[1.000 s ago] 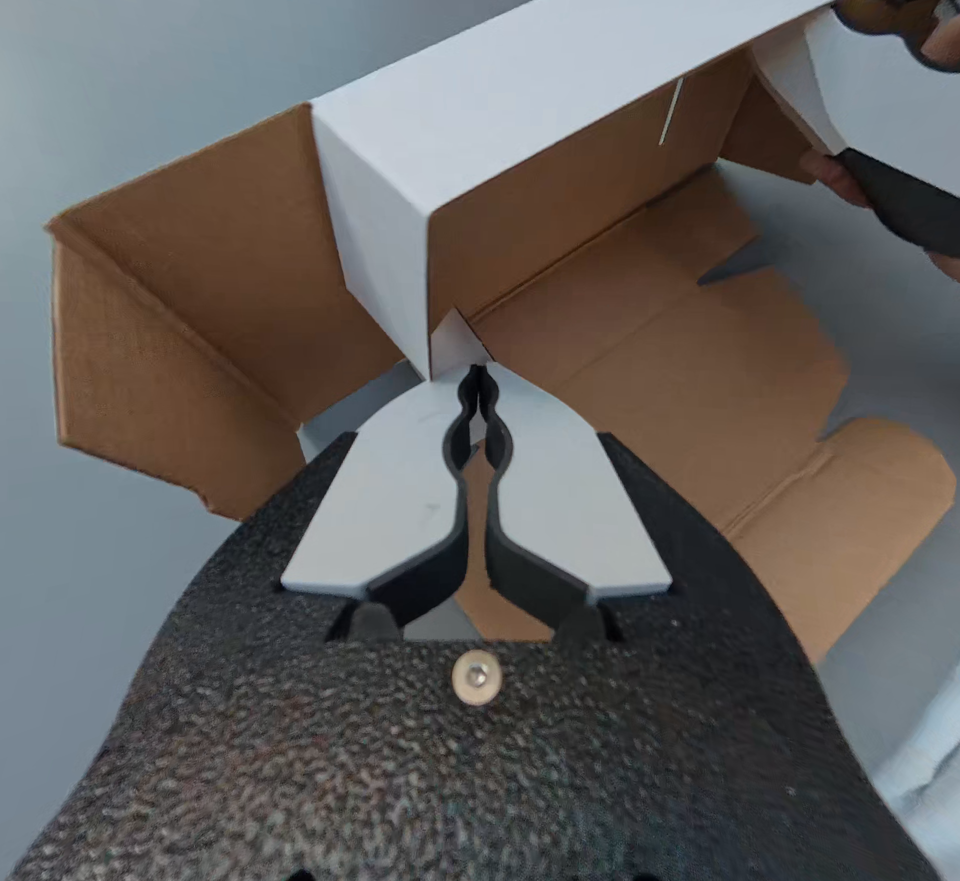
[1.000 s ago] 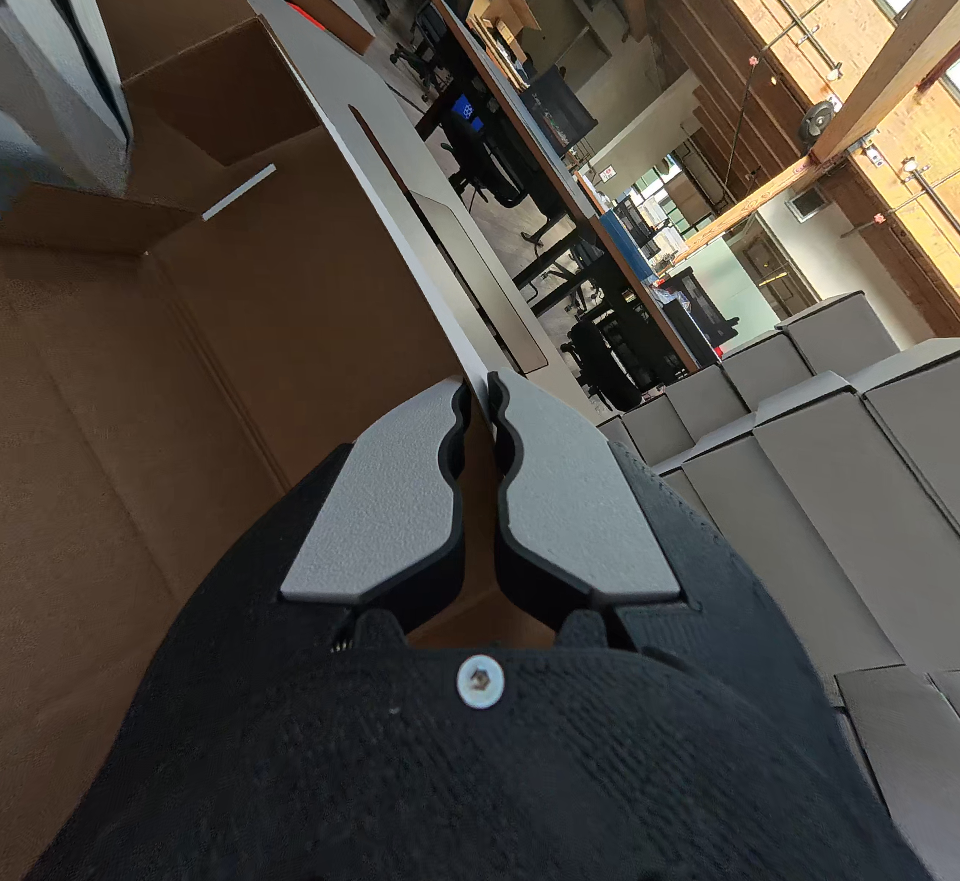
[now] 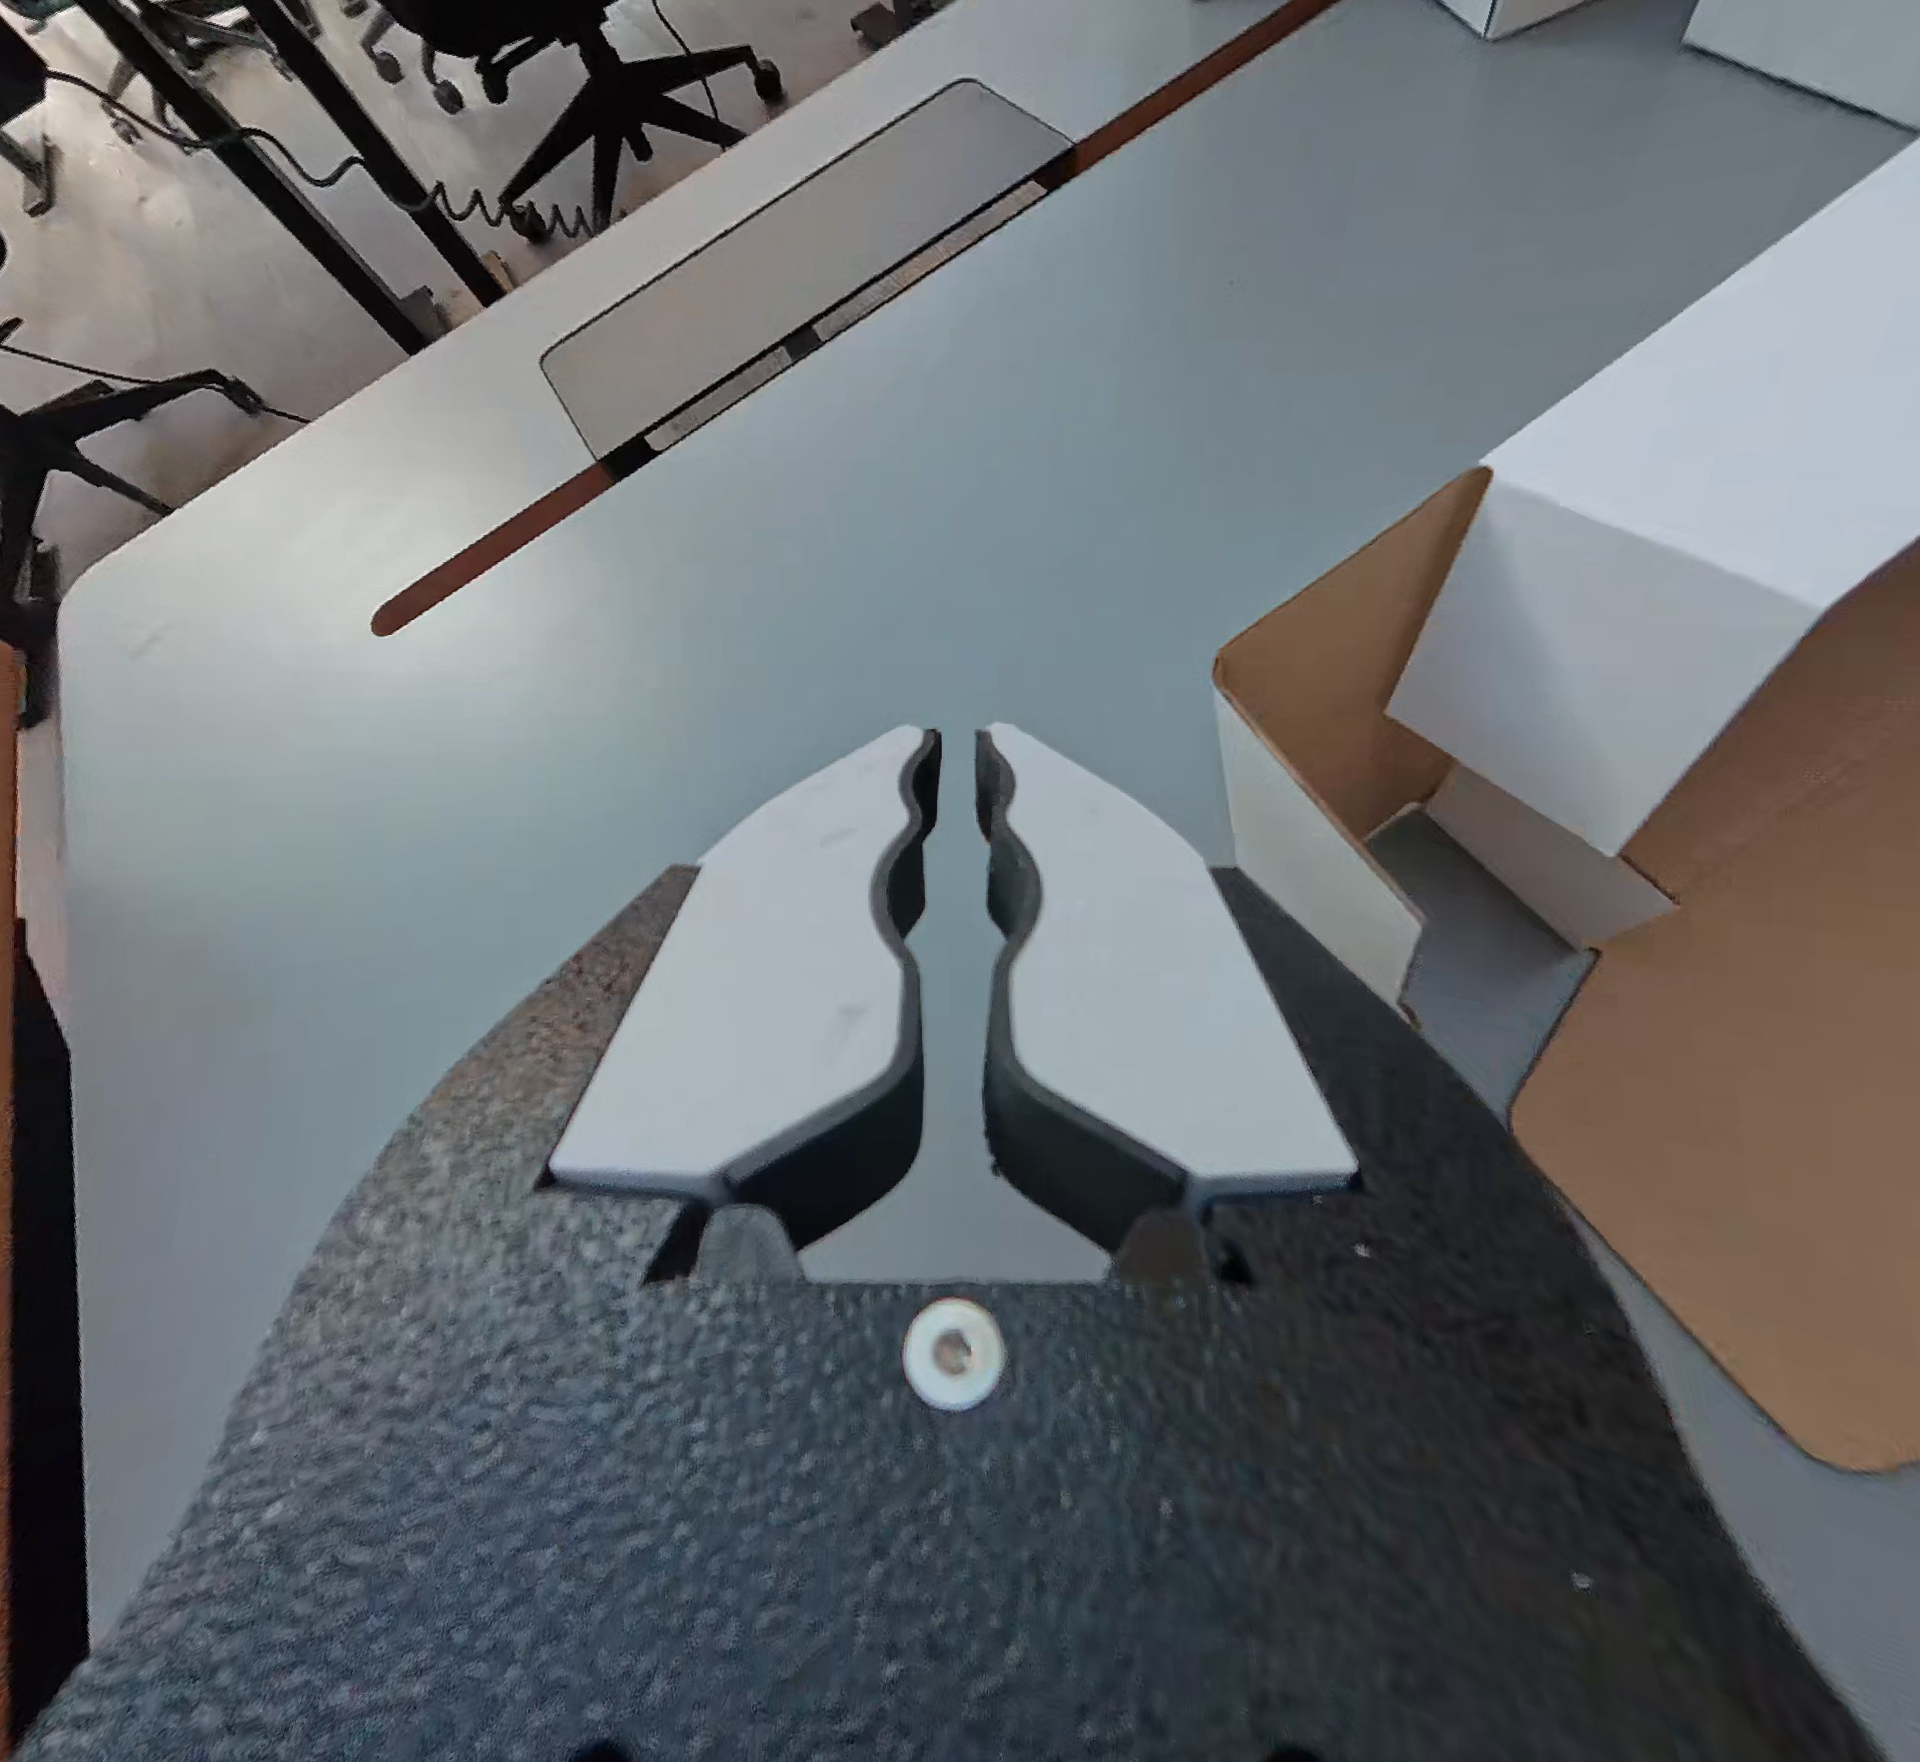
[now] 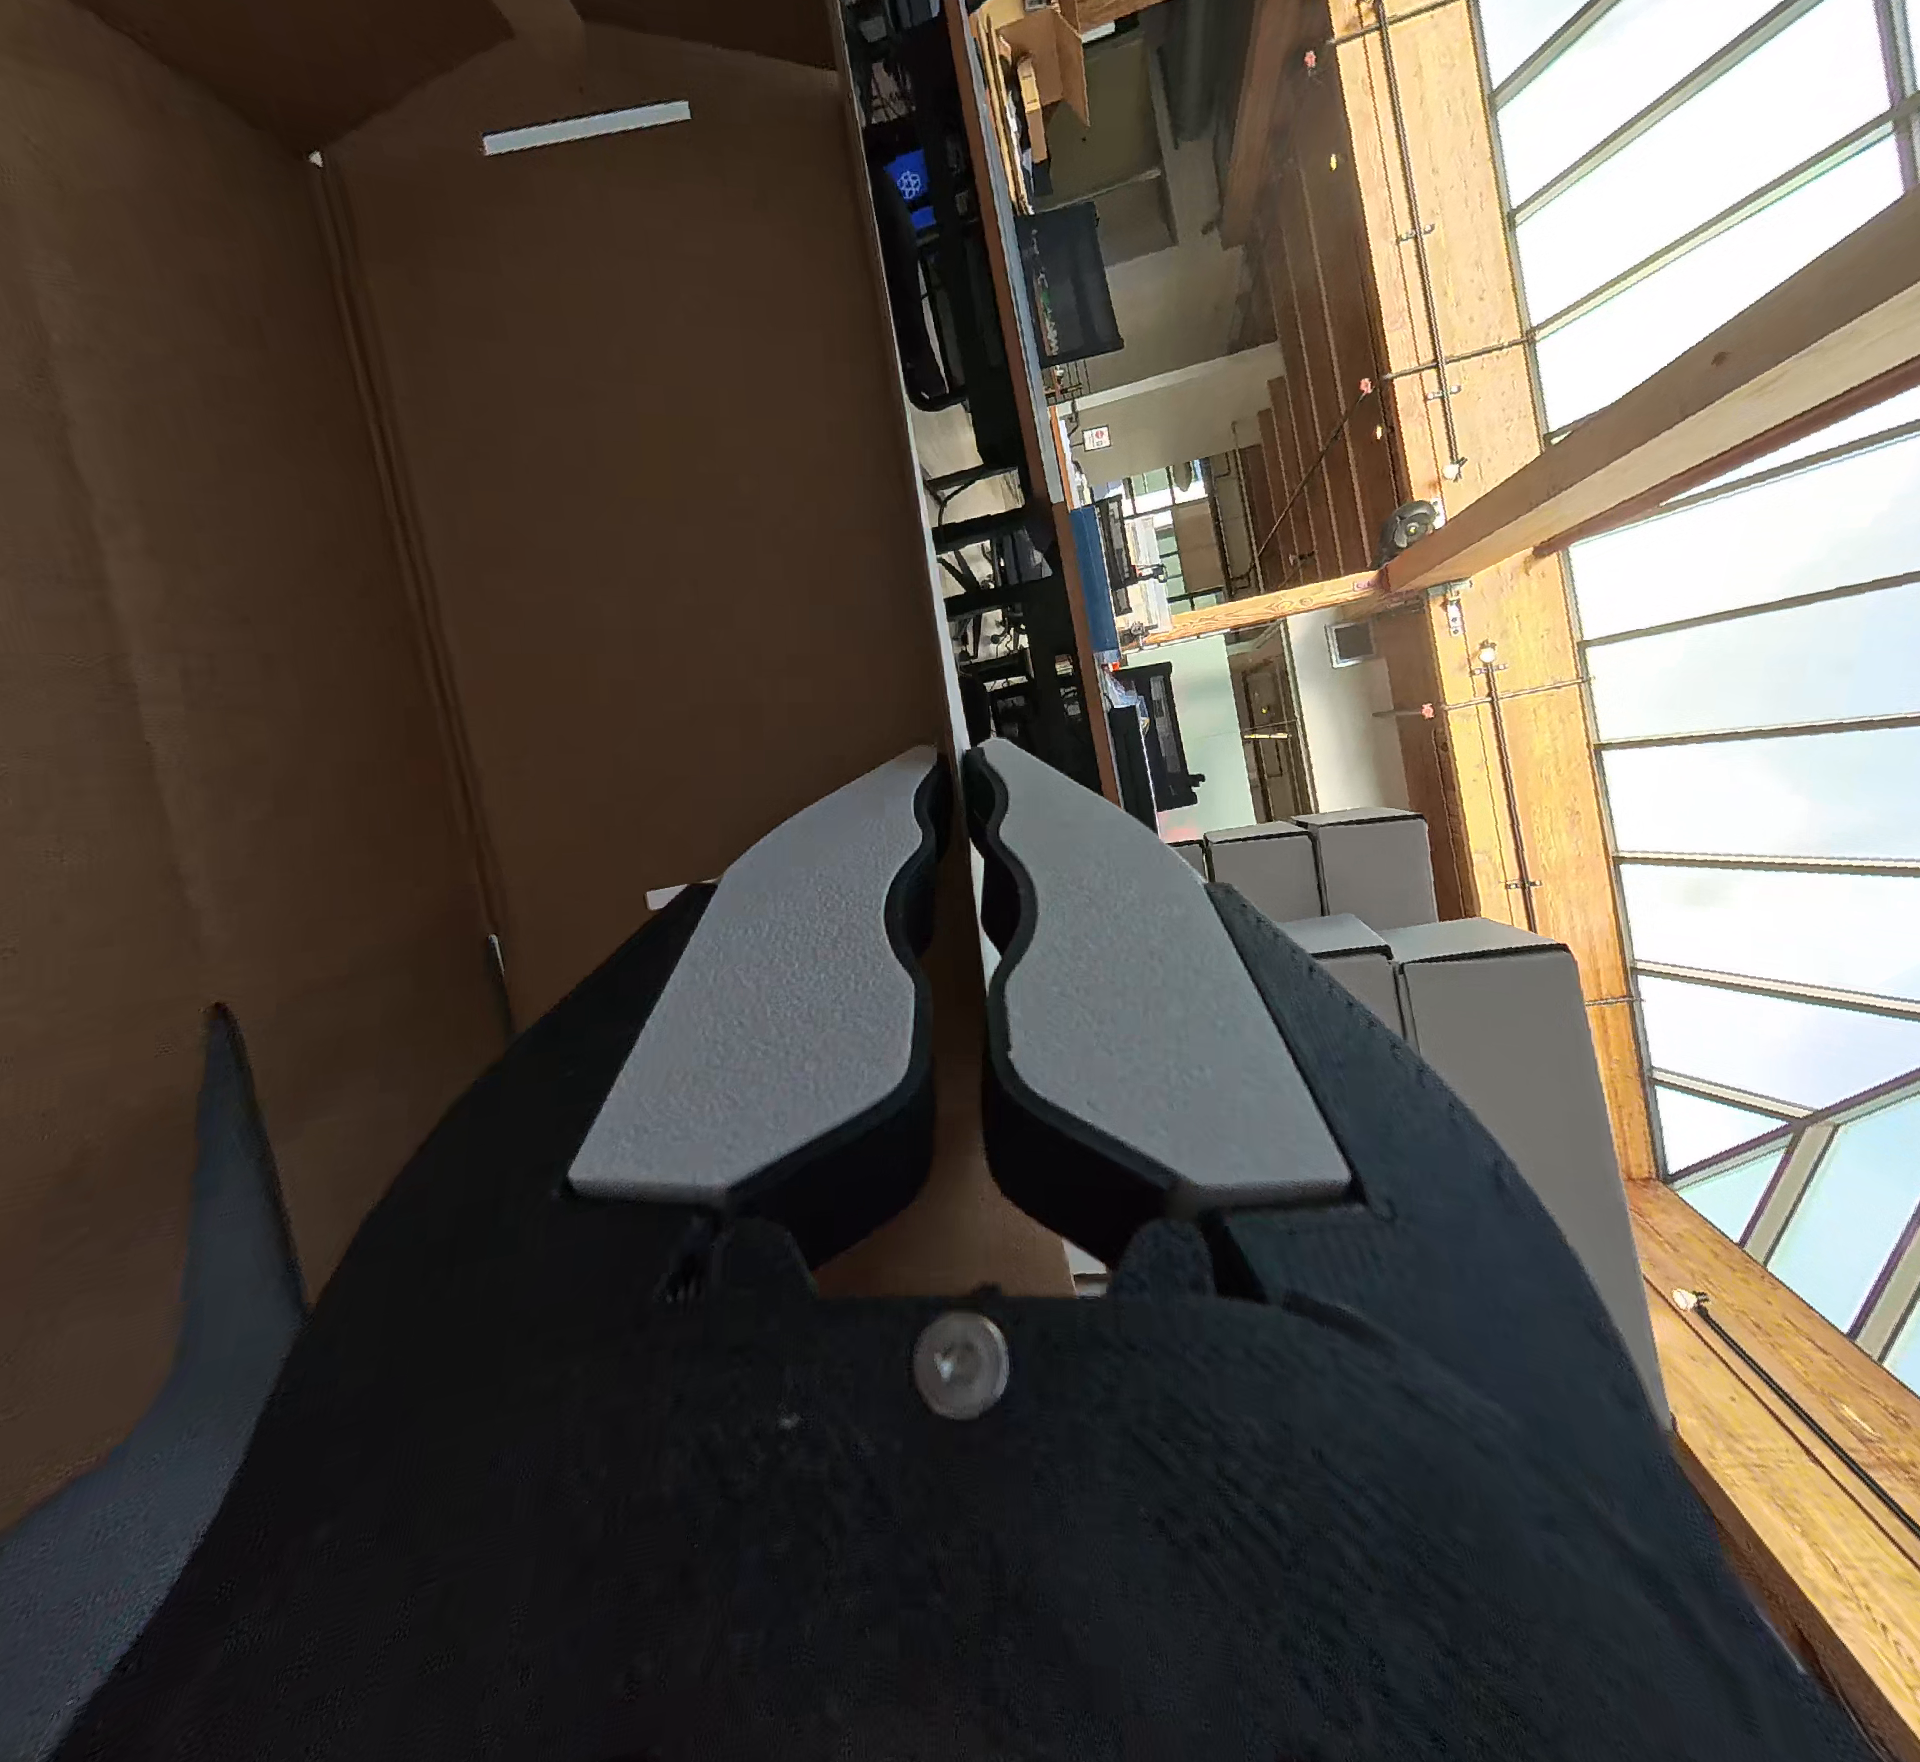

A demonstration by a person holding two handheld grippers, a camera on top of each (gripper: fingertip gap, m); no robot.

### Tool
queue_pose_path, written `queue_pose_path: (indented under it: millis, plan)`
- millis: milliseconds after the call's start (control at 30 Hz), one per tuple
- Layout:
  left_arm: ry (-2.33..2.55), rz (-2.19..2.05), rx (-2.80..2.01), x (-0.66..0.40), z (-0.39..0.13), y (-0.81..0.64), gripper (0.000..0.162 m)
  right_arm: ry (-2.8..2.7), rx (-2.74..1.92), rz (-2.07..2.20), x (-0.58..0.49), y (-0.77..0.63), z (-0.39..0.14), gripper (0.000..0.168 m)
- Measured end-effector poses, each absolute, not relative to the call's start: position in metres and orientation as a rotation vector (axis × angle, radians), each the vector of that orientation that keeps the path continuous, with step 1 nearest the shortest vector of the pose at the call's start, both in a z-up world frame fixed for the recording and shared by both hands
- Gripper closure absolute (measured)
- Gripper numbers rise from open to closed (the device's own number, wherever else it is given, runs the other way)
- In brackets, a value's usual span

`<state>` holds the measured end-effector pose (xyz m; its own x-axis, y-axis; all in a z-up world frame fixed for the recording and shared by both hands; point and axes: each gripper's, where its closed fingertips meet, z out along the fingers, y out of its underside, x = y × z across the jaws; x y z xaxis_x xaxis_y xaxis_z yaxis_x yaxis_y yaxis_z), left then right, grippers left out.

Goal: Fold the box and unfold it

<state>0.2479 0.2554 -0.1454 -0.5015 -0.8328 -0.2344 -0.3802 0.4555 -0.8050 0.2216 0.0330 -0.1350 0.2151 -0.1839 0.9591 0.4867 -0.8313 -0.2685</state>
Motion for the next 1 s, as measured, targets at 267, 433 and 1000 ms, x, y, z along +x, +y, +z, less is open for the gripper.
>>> queue_pose_path:
  millis: [267, 433, 1000]
  plan:
    - [2.326, -1.132, -0.811, 0.243, -0.181, 0.216, 0.161, -0.356, -2.051, -1.727, 0.208, 0.031, -0.134, 0.166]
    - [2.274, -1.193, -0.792, 0.23, -0.179, 0.212, 0.162, -0.297, -2.173, -1.885, 0.207, 0.027, -0.136, 0.166]
    - [2.154, -1.243, -0.836, 0.182, -0.175, 0.175, 0.162, -0.206, -2.32, -2.005, 0.205, 0.026, -0.142, 0.163]
